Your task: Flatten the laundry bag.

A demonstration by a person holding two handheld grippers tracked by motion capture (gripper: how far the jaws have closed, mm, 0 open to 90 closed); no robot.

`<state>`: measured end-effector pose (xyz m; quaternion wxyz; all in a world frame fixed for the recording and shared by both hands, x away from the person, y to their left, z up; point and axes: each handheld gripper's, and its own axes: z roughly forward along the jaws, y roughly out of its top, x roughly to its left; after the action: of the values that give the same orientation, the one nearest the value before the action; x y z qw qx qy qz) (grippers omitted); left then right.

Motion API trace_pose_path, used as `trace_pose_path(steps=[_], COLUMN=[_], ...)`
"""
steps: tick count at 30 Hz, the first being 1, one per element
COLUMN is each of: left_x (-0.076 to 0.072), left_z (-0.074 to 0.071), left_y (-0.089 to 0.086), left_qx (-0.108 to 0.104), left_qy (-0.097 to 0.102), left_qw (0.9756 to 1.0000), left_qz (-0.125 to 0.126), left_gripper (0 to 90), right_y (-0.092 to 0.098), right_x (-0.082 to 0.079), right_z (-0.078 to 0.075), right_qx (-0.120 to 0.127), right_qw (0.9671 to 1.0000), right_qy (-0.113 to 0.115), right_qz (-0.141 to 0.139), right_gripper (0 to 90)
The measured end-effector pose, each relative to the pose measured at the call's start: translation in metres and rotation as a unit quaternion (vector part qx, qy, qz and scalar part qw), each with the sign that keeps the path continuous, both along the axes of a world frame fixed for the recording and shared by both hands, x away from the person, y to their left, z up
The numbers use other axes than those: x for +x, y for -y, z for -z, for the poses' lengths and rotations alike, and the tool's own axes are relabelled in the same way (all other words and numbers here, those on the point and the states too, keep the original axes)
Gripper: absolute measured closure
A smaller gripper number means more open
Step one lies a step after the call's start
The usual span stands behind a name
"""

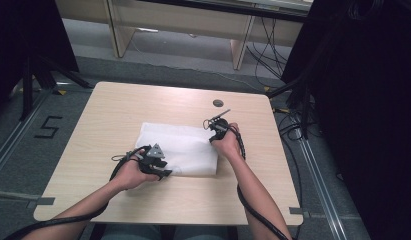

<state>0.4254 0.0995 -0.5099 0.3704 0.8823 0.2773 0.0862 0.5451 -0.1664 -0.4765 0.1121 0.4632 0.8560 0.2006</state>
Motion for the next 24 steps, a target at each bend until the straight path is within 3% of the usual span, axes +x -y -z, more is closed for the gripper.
trace_pose_path(steps=[4,9,10,11,13,17,22,23,24], left_x=[0.0,0.0,0.0,-0.001,-0.001,-0.001,-0.001,-0.002,-0.002], left_z=[-0.001,0.0,0.0,0.0,0.0,0.0,0.0,0.0,0.0], left_y=[-0.001,0.0,0.0,0.001,0.001,0.001,0.002,0.002,0.002], left_qx=[0.01,0.001,0.001,0.0,-0.001,0.002,-0.001,-0.004,-0.004], left_qy=[0.007,0.004,0.004,0.004,0.004,0.003,0.002,-0.001,-0.001], left_qw=[0.9999,1.0,1.0,1.0,1.0,1.0,1.0,0.9999,0.9999], left_qz=[0.009,0.001,0.001,0.0,-0.001,0.0,-0.008,-0.012,-0.012], left_gripper=[59.2,59.9,60.0,60.1,60.3,60.9,61.3,61.6,61.9], right_y=[0.002,0.004,0.004,0.004,0.003,-0.001,-0.006,-0.008,-0.01], right_x=[-0.003,-0.01,-0.01,-0.013,-0.016,-0.027,-0.04,-0.048,-0.053], right_z=[-0.005,-0.028,-0.028,-0.038,-0.044,-0.062,-0.074,-0.079,-0.078], right_qx=[0.005,0.008,0.008,0.015,0.019,0.035,0.048,0.064,0.076], right_qw=[0.9999,0.9982,0.9982,0.997,0.9971,0.9927,0.991,0.9899,0.9876], right_qy=[0.012,0.058,0.058,0.072,0.071,0.106,0.11,0.106,0.117], right_qz=[-0.004,-0.014,-0.014,-0.023,-0.021,-0.045,-0.061,-0.07,-0.071], right_gripper=[86.4,86.3,86.3,86.5,86.5,86.6,86.7,86.8,86.9])
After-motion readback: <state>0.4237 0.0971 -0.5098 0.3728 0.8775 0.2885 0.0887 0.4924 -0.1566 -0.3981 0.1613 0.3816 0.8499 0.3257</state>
